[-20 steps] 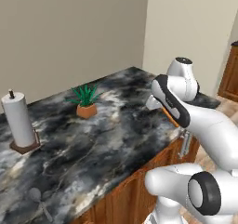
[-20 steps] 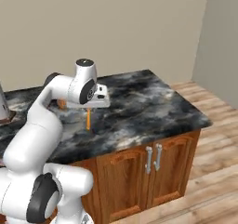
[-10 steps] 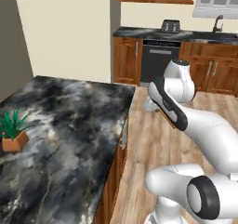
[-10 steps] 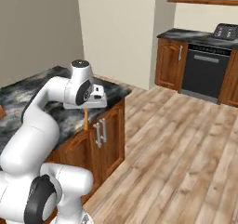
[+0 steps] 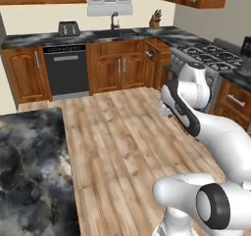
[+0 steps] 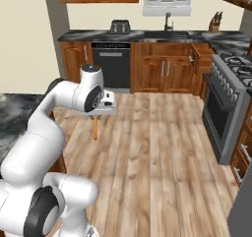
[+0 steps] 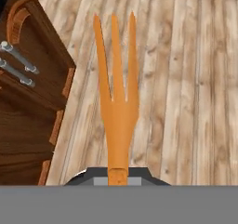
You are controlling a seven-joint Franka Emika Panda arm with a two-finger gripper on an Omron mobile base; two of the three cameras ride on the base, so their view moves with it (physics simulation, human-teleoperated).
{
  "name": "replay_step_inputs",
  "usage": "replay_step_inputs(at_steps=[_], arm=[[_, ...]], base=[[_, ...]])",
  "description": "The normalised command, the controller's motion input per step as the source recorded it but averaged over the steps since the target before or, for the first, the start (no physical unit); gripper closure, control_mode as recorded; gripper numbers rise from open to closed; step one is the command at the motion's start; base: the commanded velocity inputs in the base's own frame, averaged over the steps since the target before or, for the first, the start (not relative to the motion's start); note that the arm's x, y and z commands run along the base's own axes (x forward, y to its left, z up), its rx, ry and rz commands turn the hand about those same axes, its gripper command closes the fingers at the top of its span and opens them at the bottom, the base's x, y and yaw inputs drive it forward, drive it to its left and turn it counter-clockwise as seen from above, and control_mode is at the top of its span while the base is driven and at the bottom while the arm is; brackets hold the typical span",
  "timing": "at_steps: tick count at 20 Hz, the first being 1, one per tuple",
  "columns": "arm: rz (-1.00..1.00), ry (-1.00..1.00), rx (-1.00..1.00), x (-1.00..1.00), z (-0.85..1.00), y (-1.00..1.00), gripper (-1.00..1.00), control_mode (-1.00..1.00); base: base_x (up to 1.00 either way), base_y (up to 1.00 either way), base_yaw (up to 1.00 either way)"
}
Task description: Organize the utensils by type. Pick up the wooden spoons from the counter and place them in the open cabinet. Then pick up the metallic utensils from the counter and place them in the open drawer.
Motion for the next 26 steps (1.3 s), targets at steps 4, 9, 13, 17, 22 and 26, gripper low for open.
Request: replay_step_inputs(at_steps=[4,9,13,17,22,26], arm=[[0.00,0.00,0.00,0.00,0.00,0.00,1.00,1.00],[0.00,0.00,0.00,0.00,0.00,0.00,1.00,1.00],[0.00,0.00,0.00,0.00,0.00,0.00,1.00,1.00],[0.00,0.00,0.00,0.00,0.00,0.00,1.00,1.00],[0.00,0.00,0.00,0.00,0.00,0.00,1.00,1.00],[0.00,0.00,0.00,0.00,0.00,0.00,1.00,1.00]], base=[[0.46,0.00,-0.42],[0.46,0.00,-0.24],[0.87,0.12,-0.20],[1.00,0.19,-0.18],[1.00,0.12,-0.13],[1.00,0.00,-0.08]])
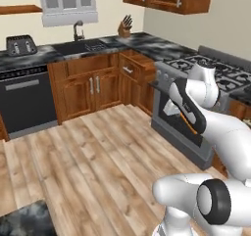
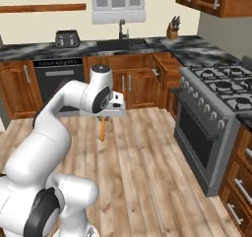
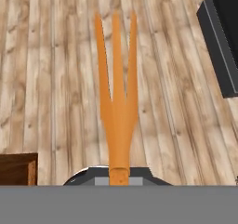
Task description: Organize the utensils by type. Pick up the wooden spoons from the counter and place them in the open cabinet. Then pick up the metallic utensils from the counter and place them in the open drawer.
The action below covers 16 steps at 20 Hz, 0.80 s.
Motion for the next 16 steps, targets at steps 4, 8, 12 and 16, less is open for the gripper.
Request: replay_step_inputs(at_steps=[4,8,12,16], arm=[[0.00,0.00,0.00,0.00,0.00,0.00,1.00,1.00],[0.00,0.00,0.00,0.00,0.00,0.00,1.00,1.00],[0.00,0.00,0.00,0.00,0.00,0.00,1.00,1.00],[0.00,0.00,0.00,0.00,0.00,0.00,1.00,1.00]], base=[[0.98,-0.01,-0.04],[0.97,-0.07,0.00],[0.93,-0.18,0.00],[0.86,-0.39,0.00]])
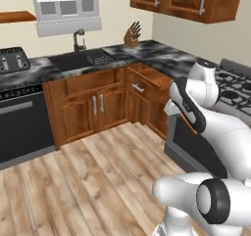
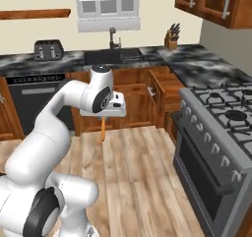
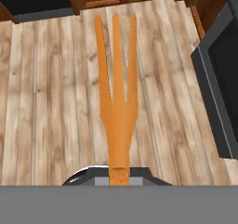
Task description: Organize the utensils by type. Pick up the wooden spoons from the counter and place them in the open cabinet. Then pick up the metallic utensils from the counter and place them in the open drawer.
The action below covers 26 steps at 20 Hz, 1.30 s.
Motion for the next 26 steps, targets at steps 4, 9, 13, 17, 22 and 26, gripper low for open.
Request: replay_step_inputs(at_steps=[4,9,13,17,22,26], arm=[[0.00,0.00,0.00,0.00,0.00,0.00,1.00,1.00],[0.00,0.00,0.00,0.00,0.00,0.00,1.00,1.00],[0.00,0.00,0.00,0.00,0.00,0.00,1.00,1.00],[0.00,0.00,0.00,0.00,0.00,0.00,1.00,1.00],[0.00,0.00,0.00,0.00,0.00,0.00,1.00,1.00],[0.00,0.00,0.00,0.00,0.00,0.00,1.00,1.00]], base=[[0.74,-0.50,0.03],[0.67,-0.34,0.11],[0.70,-0.21,0.15],[0.73,-0.24,0.12],[0.72,-0.34,0.03],[0.68,-0.42,0.00]])
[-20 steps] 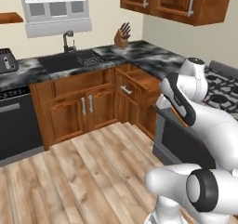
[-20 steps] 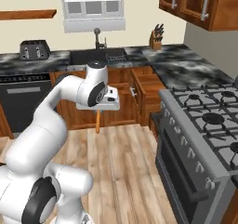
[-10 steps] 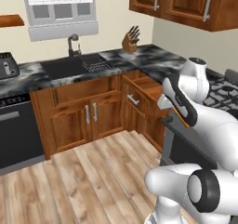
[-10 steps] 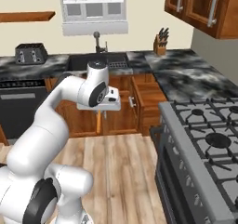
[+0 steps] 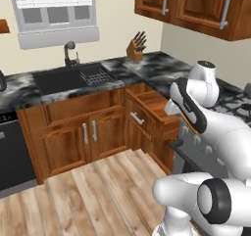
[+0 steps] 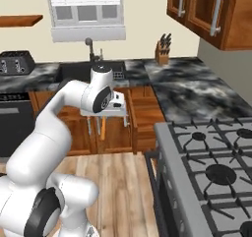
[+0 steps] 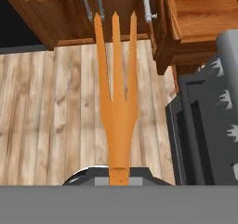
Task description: Organize the utensils by type. Pick up the wooden spoons from the counter and place them in the open cabinet. Then pick up the metallic utensils from the counter and place them in the open drawer.
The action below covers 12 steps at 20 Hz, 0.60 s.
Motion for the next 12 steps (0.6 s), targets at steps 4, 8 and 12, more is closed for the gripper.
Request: replay_step_inputs(at_steps=[4,8,12], arm=[[0.00,0.00,0.00,0.00,0.00,0.00,1.00,1.00],[0.00,0.00,0.00,0.00,0.00,0.00,1.00,1.00],[0.00,0.00,0.00,0.00,0.00,0.00,1.00,1.00]], base=[[0.66,-0.30,0.00],[0.63,-0.27,0.00],[0.61,-0.26,0.00]])
